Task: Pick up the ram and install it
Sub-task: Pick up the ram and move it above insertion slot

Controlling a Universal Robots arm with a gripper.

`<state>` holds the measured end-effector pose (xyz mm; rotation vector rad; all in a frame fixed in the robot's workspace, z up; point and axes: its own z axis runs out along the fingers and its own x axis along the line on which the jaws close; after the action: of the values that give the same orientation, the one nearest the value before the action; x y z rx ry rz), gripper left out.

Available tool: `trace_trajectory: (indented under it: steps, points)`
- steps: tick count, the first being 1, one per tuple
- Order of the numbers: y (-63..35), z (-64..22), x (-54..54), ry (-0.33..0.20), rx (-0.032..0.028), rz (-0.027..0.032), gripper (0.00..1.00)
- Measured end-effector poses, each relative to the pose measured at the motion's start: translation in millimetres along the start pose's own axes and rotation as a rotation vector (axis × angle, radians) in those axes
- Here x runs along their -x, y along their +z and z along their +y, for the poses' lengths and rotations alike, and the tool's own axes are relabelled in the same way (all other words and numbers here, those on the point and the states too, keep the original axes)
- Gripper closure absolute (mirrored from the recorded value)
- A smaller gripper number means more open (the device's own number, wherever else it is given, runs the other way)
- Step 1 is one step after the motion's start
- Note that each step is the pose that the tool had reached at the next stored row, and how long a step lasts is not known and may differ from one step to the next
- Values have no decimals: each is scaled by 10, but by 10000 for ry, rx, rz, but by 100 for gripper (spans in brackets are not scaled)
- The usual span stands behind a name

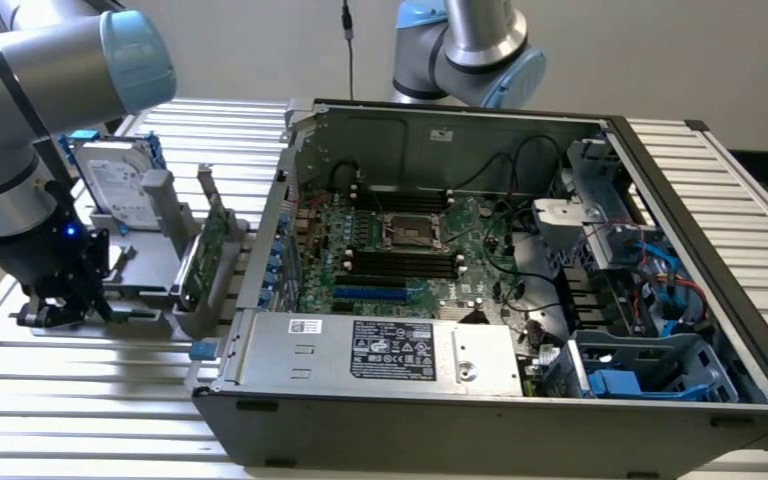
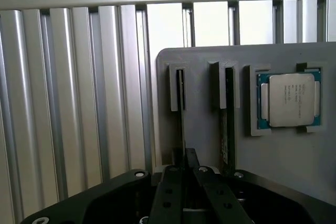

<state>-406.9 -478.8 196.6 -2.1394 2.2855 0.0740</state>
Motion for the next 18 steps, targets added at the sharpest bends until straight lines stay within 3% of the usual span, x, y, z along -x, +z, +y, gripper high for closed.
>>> trace_trajectory:
  steps: [10, 18]
  points:
    - [-12, 1, 0, 87, -2, -1, 87]
    - [-114, 4, 4, 86, -2, -1, 87]
